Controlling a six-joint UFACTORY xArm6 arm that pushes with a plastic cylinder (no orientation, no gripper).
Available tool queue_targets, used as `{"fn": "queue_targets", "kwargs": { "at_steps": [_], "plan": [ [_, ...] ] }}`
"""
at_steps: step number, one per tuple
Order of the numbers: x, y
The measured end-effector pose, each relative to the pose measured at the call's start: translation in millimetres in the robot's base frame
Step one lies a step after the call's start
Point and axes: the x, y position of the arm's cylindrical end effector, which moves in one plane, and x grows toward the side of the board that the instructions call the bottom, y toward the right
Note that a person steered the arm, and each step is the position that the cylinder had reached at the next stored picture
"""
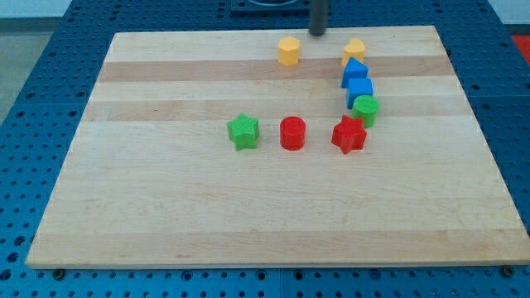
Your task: Move the heart to the top left side of the triangle
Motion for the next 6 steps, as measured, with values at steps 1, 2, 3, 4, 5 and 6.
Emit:
{"fn": "queue_targets", "kwargs": {
  "at_steps": [1, 2, 3, 4, 5, 6],
  "plan": [
    [-7.1, 39.1],
    [29.3, 40.5],
    [35.5, 75.4],
    [39.2, 95.9],
    [62.8, 64.6],
    [62.9, 69.6]
  ]
}}
